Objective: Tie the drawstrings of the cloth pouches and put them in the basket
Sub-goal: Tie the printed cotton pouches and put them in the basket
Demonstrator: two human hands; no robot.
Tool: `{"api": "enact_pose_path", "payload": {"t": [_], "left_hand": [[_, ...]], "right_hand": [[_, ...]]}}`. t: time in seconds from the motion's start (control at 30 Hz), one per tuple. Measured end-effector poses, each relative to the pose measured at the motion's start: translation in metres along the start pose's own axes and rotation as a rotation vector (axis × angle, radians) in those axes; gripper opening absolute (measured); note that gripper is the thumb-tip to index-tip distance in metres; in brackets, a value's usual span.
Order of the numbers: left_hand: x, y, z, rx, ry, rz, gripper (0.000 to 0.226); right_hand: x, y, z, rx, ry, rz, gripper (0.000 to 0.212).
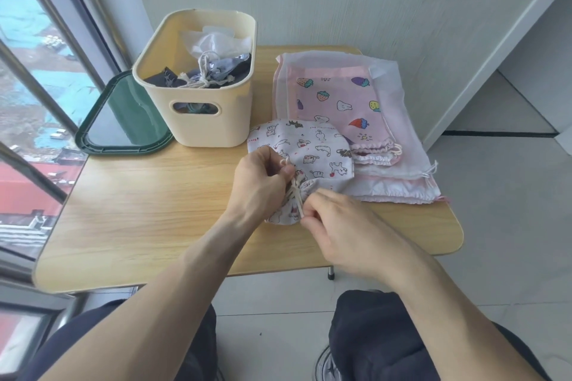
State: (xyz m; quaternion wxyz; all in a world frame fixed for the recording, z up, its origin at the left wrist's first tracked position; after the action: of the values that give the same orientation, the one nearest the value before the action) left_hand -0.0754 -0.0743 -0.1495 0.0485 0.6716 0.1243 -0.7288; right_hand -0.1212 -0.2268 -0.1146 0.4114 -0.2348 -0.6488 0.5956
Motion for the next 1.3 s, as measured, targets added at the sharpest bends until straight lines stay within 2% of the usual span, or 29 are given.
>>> {"api": "enact_pose_path", "payload": {"t": [0.1, 0.2, 0.3, 0.4, 0.5, 0.6, 0.67, 0.77, 0.8, 0.9, 0.97, 1.03, 1.13, 1.2, 1.3], "left_hand": [[-0.014, -0.004, 0.0, 0.139, 0.047, -0.181, 0.021], [-0.03, -0.008, 0.009, 0.372, 0.007, -0.205, 0.039], [-0.031, -0.011, 0.017, 0.527, 0.083, -0.46, 0.039], [-0.031, -0.012, 0.012, 0.476, 0.175, -0.479, 0.036], [-0.039, -0.02, 0.004, 0.489, 0.151, -0.256, 0.04], [-0.046, -0.032, -0.007, 0.333, 0.12, -0.128, 0.046], [-0.046, -0.033, -0.017, 0.175, 0.155, -0.204, 0.046], [-0.045, -0.027, -0.03, -0.004, 0.253, -0.538, 0.037], [-0.044, -0.021, -0.034, 0.031, 0.266, -0.613, 0.04], [-0.036, 0.0, -0.042, 0.281, 0.225, -0.76, 0.056], [-0.035, 0.007, -0.046, 0.379, 0.142, -0.83, 0.054], [-0.04, 0.009, -0.05, 0.369, 0.132, -0.889, 0.05], [-0.056, 0.007, -0.051, 0.26, 0.202, -0.905, 0.041], [-0.066, 0.006, -0.047, 0.228, 0.165, -0.821, 0.026], [-0.079, 0.001, -0.042, 0.328, 0.002, -0.566, 0.026]], "right_hand": [[-0.009, -0.001, -0.006, -0.139, 0.046, -0.182, 0.018], [-0.024, -0.011, -0.013, -0.365, 0.085, -0.236, 0.015], [-0.033, -0.016, -0.02, -0.517, 0.151, -0.374, 0.016], [-0.031, -0.018, -0.027, -0.596, 0.157, -0.482, 0.017], [-0.036, -0.02, -0.033, -0.565, 0.225, -0.605, 0.044], [-0.046, -0.018, -0.036, -0.418, 0.287, -0.691, 0.071], [-0.052, -0.014, -0.038, -0.379, 0.316, -0.627, 0.079], [-0.059, -0.012, -0.039, -0.442, 0.336, -0.522, 0.078], [-0.062, -0.014, -0.04, -0.471, 0.345, -0.516, 0.075], [-0.07, -0.013, -0.043, -0.487, 0.359, -0.491, 0.07], [-0.072, -0.011, -0.045, -0.5, 0.377, -0.487, 0.069], [-0.072, -0.012, -0.047, -0.556, 0.393, -0.499, 0.068], [-0.07, -0.02, -0.049, -0.693, 0.394, -0.55, 0.06], [-0.069, -0.026, -0.048, -0.798, 0.403, -0.59, 0.054], [-0.065, -0.035, -0.043, -0.979, 0.402, -0.651, 0.05]]}}
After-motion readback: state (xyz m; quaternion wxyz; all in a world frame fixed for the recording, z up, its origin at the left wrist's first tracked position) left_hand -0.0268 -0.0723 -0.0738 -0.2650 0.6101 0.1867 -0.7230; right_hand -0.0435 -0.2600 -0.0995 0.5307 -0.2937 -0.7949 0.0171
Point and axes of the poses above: each hand's wrist, its own z-axis away from the middle knuckle, its own y-axis out of the palm, x = y × z, the point moved 4 cm from there along -z, towards the middle knuckle, and after that the axes turned 12 degrees about z, right-handed, at the moved point
